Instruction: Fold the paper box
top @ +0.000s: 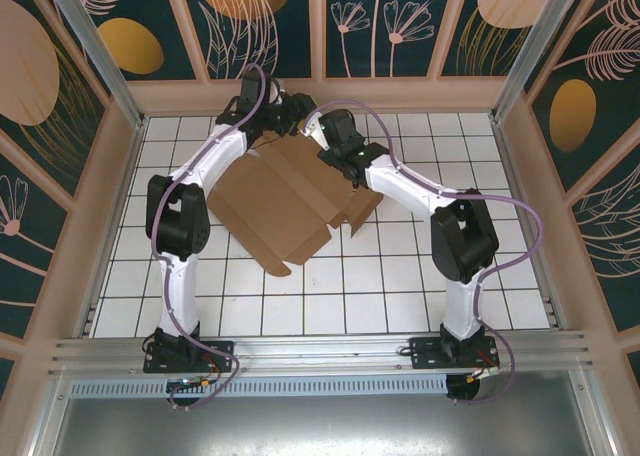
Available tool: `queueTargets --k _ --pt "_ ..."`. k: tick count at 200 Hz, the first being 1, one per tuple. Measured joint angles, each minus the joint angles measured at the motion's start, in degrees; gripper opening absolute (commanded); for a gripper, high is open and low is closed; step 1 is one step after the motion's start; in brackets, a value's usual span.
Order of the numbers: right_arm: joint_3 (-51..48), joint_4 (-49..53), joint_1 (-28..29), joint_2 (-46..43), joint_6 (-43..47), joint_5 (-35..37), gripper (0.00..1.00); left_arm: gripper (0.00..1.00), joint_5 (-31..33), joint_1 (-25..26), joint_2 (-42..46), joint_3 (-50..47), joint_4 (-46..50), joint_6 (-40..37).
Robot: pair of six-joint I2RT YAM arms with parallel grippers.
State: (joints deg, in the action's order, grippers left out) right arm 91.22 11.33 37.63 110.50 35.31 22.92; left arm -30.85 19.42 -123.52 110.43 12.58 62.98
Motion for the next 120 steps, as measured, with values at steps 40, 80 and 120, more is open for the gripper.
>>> queueTargets --k 40,80,120 --pt "-0.3 -2.0 1.1 0.0 2.1 2.1 0.10 0.33 1.0 0.0 -0.4 1.3 3.8 -1.2" --pt "-2.1 -4.6 2.0 -0.3 4.5 4.6 0.14 0.11 1.4 0.0 -0.7 2.8 5.4 -1.9" --pt "-3.5 -6.0 2.4 -1.3 5.7 5.8 0.50 0.00 0.7 -0.4 -0.8 2.0 4.6 -1.1"
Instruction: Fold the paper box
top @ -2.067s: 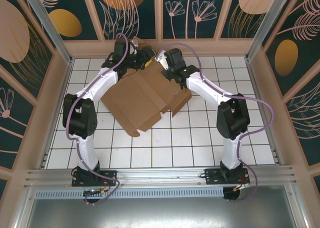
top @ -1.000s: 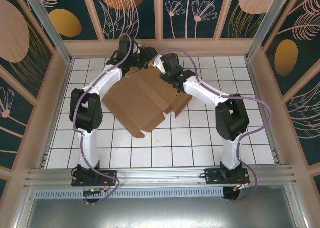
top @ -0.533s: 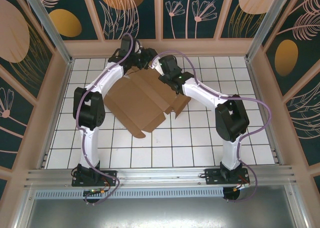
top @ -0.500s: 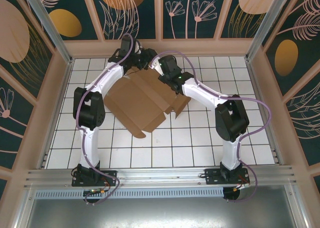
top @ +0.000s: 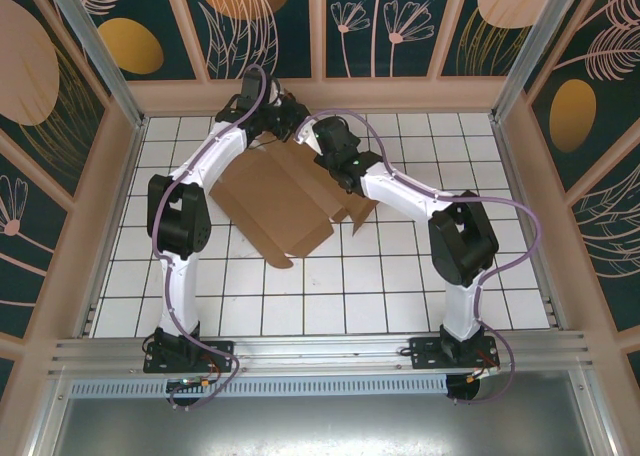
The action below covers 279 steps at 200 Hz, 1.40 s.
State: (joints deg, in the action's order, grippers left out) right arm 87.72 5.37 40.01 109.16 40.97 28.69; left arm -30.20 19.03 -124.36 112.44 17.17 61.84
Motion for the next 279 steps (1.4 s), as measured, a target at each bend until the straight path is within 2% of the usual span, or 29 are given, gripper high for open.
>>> queueTargets --k 13,40,50,75,101,130,158,184,228,279 --pt "-0.4 0.0 0.3 -1.3 -0.2 -0.2 0.62 0.00 -0.6 -0.3 0.1 -2.3 -2.5 0.9" --pt "-0.5 1.7 1.5 -5.7 -3.7 -3.3 0.64 0.00 -1.4 -1.3 0.3 -9.3 -7.7 4.2" --pt "-0.2 3.2 2.1 -7.7 -6.8 -6.0 0.60 0.00 -1.6 -1.6 0.3 -11.8 -9.9 6.0" --pt "0.0 5.5 4.1 -12.0 -14.6 -14.0 0.36 0.00 -1.6 -2.3 0.4 -16.4 -15.5 10.0" --pt "-6.4 4.6 8.7 -14.9 -23.2 -18.9 0.17 0.00 -1.5 -2.6 0.8 -19.9 -21.7 13.3" --pt "-16.3 3.8 13.9 -11.6 -31.4 -22.5 0.08 0.00 -1.5 -2.7 2.1 -24.3 -28.5 17.0" --pt "-21.9 3.9 14.8 -4.6 -38.8 -25.7 0.00 0.00 -1.3 -3.0 2.8 -26.1 -32.3 18.7" --pt "-22.0 3.7 14.6 1.4 -43.4 -26.3 0.00 0.00 -1.0 -3.0 4.4 -28.1 -34.7 19.1" --pt "-19.2 5.2 12.8 2.8 -46.2 -26.5 0.00 0.00 0.5 -3.4 8.8 -33.4 -37.0 18.4" --pt "-18.4 10.6 7.3 2.0 -46.0 -27.5 0.00 0.00 2.3 -4.4 12.3 -39.1 -40.4 17.5"
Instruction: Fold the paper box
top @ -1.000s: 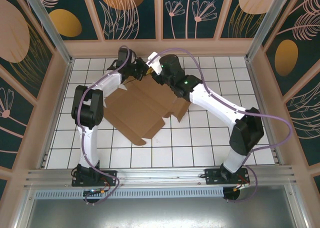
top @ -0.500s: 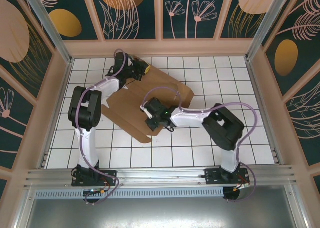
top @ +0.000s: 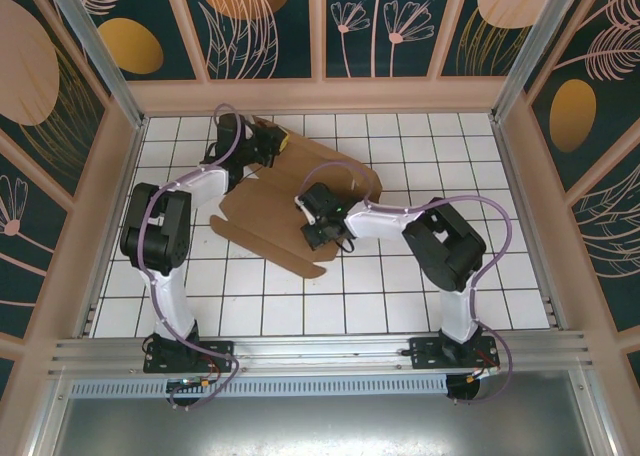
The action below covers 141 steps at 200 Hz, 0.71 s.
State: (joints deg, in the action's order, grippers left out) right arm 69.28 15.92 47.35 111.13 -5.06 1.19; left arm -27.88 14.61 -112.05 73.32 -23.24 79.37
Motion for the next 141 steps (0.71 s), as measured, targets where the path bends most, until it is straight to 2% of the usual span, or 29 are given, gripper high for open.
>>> queueTargets --k 31,76,110,141 --pt "-0.4 2.5 -4.1 -1.0 0.2 0.4 0.00 0.00 1.7 0.0 2.9 -2.7 -0.1 -1.4" --pt "-0.9 4.5 -6.6 -1.8 3.7 1.1 0.00 0.00 5.9 0.5 9.6 -11.6 -1.6 -2.2" --pt "-0.8 4.7 -9.1 -1.8 6.3 0.2 0.00 0.00 7.4 1.0 9.8 -13.7 -5.1 -1.9" --pt "-0.8 5.7 -9.5 -4.1 6.3 -1.0 0.18 0.00 9.7 1.0 9.4 -13.5 -5.2 -1.9"
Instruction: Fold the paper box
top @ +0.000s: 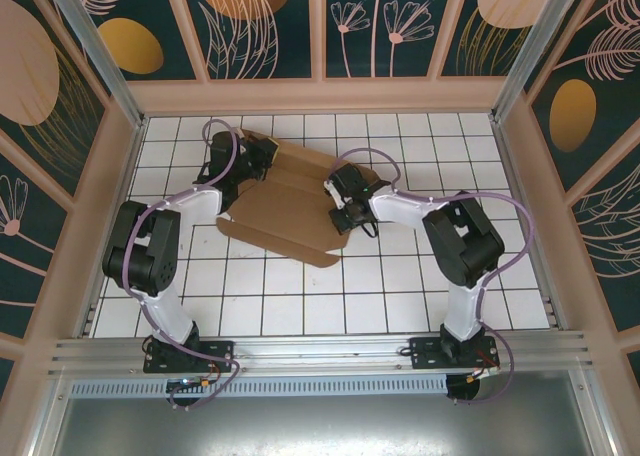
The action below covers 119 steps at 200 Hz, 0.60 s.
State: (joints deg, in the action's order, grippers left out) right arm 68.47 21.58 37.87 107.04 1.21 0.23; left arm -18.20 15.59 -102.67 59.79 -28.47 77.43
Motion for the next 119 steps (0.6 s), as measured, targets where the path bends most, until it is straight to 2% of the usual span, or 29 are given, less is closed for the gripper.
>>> queueTargets --k 16,35,53,70,90,119 --pt "0.0 -0.2 1.0 -2.8 -2.0 -0.4 0.28 0.00 0.7 -0.2 -0.4 0.6 0.0 0.0" --pt "0.3 -1.3 4.1 -4.9 -4.8 -0.9 0.35 0.00 1.3 -0.2 -0.7 0.9 0.0 0.0" --pt "2.1 -1.8 8.7 -3.8 -8.2 -0.6 0.51 0.00 1.9 -0.2 -0.8 1.0 0.0 0.0" --pt "5.2 -1.8 12.9 -0.3 -10.5 -0.3 0.58 0.00 2.4 -0.2 -0.9 1.4 0.2 0.0" --pt "8.7 -1.6 16.1 5.2 -12.6 -0.3 0.59 0.00 3.2 -0.2 -1.1 2.1 1.3 0.0" --pt "9.1 -0.6 16.4 9.2 -13.6 0.0 0.58 0.00 4.3 -0.2 -1.1 4.2 5.0 0.0"
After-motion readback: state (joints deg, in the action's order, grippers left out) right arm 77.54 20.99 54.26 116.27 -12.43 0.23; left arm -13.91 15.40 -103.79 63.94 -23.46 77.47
